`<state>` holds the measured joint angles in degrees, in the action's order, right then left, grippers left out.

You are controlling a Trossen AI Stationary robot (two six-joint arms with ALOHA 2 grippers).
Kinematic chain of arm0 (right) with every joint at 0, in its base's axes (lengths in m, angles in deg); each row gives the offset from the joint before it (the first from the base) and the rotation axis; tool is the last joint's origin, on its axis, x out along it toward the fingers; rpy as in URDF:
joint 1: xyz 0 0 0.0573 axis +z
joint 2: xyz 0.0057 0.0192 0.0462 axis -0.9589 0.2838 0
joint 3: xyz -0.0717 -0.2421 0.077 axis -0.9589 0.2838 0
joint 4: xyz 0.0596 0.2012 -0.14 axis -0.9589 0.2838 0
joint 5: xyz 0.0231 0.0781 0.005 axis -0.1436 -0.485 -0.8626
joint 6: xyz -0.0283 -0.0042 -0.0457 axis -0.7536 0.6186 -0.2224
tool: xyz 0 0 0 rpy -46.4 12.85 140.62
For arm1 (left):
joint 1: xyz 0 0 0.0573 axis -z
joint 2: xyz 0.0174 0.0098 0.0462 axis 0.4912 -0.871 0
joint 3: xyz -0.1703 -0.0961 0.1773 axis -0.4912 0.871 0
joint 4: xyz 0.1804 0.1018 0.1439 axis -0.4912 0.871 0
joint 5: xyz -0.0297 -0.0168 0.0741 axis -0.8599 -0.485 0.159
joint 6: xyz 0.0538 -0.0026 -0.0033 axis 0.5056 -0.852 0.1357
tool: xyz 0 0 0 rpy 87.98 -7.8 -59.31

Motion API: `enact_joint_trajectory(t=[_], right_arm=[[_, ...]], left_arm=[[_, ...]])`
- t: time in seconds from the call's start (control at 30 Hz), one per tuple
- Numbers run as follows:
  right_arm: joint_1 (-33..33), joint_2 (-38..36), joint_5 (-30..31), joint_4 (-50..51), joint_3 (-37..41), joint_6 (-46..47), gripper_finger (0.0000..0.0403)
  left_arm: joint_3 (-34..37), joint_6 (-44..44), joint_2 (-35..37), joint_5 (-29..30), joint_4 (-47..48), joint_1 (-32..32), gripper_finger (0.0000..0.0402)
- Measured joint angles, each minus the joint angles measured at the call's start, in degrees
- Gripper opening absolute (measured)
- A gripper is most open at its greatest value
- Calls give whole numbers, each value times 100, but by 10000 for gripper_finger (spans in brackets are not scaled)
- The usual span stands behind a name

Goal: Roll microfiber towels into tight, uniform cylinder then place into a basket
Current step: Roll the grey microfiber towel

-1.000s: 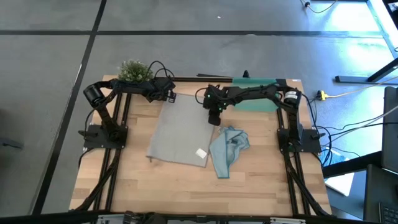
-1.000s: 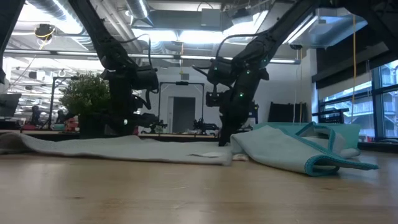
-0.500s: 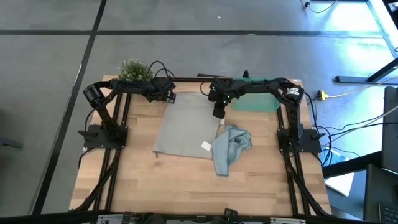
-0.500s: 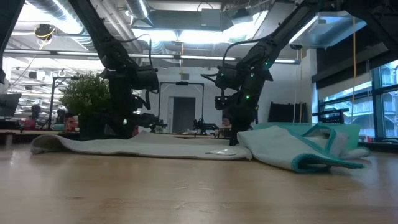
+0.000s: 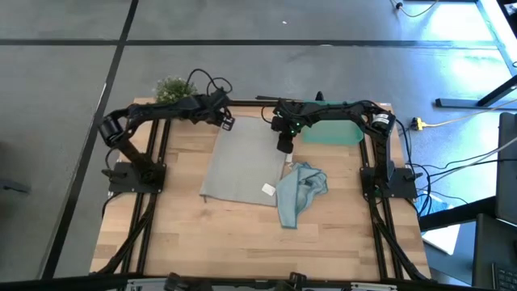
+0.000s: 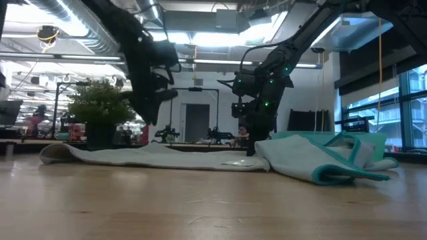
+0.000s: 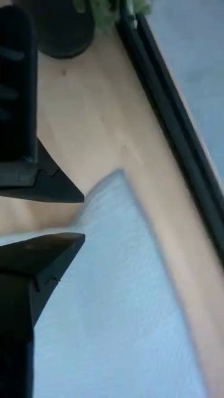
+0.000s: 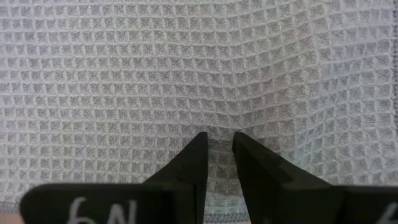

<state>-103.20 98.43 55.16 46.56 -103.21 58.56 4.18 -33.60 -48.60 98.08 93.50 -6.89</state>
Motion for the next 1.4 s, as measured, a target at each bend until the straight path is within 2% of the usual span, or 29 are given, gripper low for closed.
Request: enact_joint_trajectory(t=[0.23, 0.3, 0.47, 0.67, 0.83, 0.97, 1.2, 1.3, 1.4], right_arm=[[7, -273, -252, 350, 37, 11, 83], [7, -381, -361, 513, 33, 10, 83], [167, -531, -473, 861, 31, 11, 83], [478, -741, -644, 906, 23, 104, 83], [702, -808, -645, 909, 20, 344, 83], [887, -824, -647, 922, 18, 347, 83], [1063, -824, -649, 902, 11, 386, 83], [1084, -824, -649, 901, 11, 486, 83], [1082, -824, -649, 912, 9, 503, 83]], left_arm=[[5, -25, 674, -465, 1123, 714, 85], [6, -273, 884, -642, 1489, 1015, 85], [4, -1341, 1331, -821, 2403, 1850, 85], [292, -3321, 1562, -2150, 3055, 2855, 85], [669, -4559, 1567, -2491, 2902, 3918, 85], [966, -5265, 1538, -2484, 2366, 4556, 85], [1731, -6281, 1449, -2425, 626, 5008, 85], [1927, -6488, 1325, -2220, 268, 5084, 85], [2011, -6499, 1144, -1991, 292, 5101, 85]])
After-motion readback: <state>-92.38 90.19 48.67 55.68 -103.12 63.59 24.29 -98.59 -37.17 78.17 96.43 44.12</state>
